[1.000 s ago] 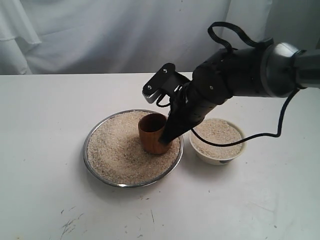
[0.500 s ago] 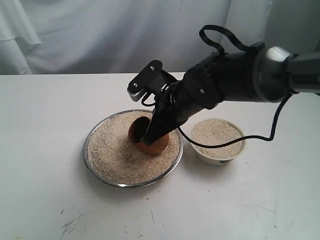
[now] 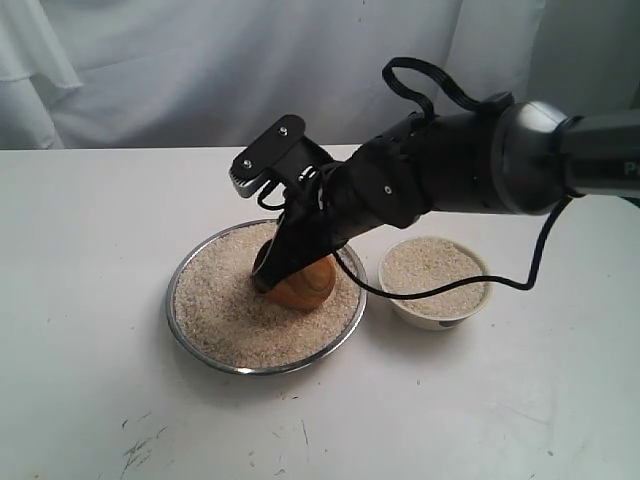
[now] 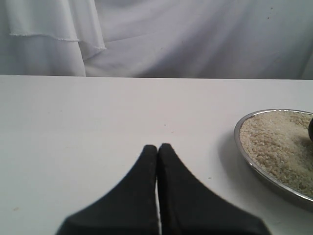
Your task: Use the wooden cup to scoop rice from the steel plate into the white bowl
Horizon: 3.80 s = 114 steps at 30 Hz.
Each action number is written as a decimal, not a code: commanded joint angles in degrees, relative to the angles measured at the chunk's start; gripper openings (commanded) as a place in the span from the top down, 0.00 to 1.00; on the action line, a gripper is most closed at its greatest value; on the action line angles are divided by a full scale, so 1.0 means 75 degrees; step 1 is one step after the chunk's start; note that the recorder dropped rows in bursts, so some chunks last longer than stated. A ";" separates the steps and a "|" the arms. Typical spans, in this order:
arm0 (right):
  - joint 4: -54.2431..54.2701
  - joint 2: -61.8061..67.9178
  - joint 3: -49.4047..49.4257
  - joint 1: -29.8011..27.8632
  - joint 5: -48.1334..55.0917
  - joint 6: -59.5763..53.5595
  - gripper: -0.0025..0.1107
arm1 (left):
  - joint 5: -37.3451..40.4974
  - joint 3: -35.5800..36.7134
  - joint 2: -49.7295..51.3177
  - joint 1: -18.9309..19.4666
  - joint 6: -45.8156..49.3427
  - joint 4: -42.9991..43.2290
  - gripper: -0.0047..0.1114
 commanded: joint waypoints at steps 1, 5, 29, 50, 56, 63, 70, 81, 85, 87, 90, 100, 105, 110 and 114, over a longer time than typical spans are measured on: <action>0.0103 0.0211 -0.0033 0.0025 -0.0167 -0.0058 0.98 | -0.0048 0.0034 -0.0038 -0.0012 -0.0024 -0.0006 0.96; 0.0103 0.0272 -0.0044 0.0058 -0.0365 -0.0058 0.98 | -0.0048 0.0034 -0.0038 -0.0012 -0.0024 -0.0006 0.96; -0.0945 -0.1140 0.0376 -0.1605 0.0904 -0.0337 0.98 | -0.0048 0.0034 -0.0038 -0.0012 -0.0024 -0.0006 0.96; 0.4239 -0.1107 0.0344 -0.3028 0.0420 -0.7962 0.98 | -0.0048 0.0034 -0.0038 -0.0012 -0.0024 -0.0006 0.96; 0.5906 -0.0760 0.0314 -0.3246 0.0467 -1.0067 0.98 | -0.0048 0.0034 -0.0038 -0.0012 -0.0024 -0.0006 0.96; 0.6412 -0.0376 0.0314 -0.3313 0.1117 -1.1113 0.98 | -0.0048 0.0034 -0.0038 -0.0012 -0.0024 -0.0006 0.96; 0.6531 -0.0339 0.0314 -0.3265 0.2715 -1.3555 0.98 | -0.0048 0.0034 -0.0038 -0.0012 -0.0024 -0.0006 0.96; 0.7628 -0.0339 0.0183 -0.2794 0.2652 -1.3151 0.98 | -0.0048 0.0034 -0.0038 -0.0012 -0.0024 -0.0006 0.96; 0.7721 -0.0274 -0.0060 -0.2650 0.2536 -1.2905 0.98 | -0.0048 0.0034 -0.0038 -0.0012 -0.0024 -0.0006 0.96; 0.7706 -0.0180 -0.0357 -0.2644 0.2855 -1.2777 0.98 | -0.0048 0.0034 -0.0038 -0.0012 -0.0024 -0.0006 0.96; 0.7491 -0.0004 -0.0803 -0.2644 0.3748 -1.2481 0.98 | -0.0048 0.0034 -0.0038 -0.0012 -0.0024 -0.0006 0.96; 0.6283 0.0143 -0.1047 -0.2509 0.4565 -1.1402 0.92 | -0.0048 0.0034 -0.0038 -0.0012 -0.0024 -0.0006 0.96; 0.6307 0.0195 -0.1047 -0.2509 0.4549 -1.0504 0.55 | -0.0048 0.0034 -0.0038 -0.0012 -0.0024 -0.0006 0.96; 0.6686 0.0195 -0.1047 -0.2471 0.4341 -0.9955 0.11 | -0.0048 0.0034 -0.0038 -0.0012 -0.0024 -0.0006 0.96; 0.7143 0.0195 -0.1047 -0.2471 0.4316 -0.9924 0.07 | -0.0048 0.0034 -0.0038 -0.0012 -0.0024 -0.0006 0.96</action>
